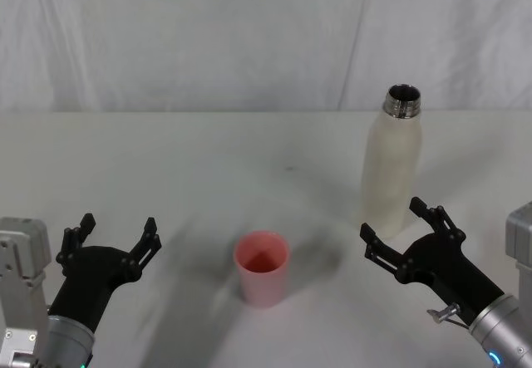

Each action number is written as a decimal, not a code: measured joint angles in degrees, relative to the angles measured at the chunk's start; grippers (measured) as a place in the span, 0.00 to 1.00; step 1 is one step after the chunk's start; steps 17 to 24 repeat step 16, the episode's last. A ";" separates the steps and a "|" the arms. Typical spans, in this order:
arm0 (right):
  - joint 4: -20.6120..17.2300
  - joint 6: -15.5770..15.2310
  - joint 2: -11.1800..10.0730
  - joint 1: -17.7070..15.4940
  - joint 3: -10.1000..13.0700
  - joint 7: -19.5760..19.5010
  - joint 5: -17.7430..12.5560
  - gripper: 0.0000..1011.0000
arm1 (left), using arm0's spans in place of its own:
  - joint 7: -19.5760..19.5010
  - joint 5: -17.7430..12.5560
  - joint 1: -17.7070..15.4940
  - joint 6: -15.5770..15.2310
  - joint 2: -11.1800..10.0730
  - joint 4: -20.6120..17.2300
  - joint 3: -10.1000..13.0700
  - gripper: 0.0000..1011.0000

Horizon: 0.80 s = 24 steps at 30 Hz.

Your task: Grasp the thermos with one hand and pour water into the cup lid.

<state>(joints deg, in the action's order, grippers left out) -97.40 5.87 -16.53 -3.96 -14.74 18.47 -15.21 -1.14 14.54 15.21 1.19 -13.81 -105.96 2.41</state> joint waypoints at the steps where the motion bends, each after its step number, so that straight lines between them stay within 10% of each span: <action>1: 0.00 0.00 0.00 0.00 0.00 0.00 0.00 0.99 | 0.00 0.00 0.00 0.00 0.00 0.00 0.00 0.99; 24: 0.00 0.00 0.00 0.00 0.00 0.00 0.00 0.99 | 0.00 0.00 0.00 0.00 0.00 0.00 0.00 0.99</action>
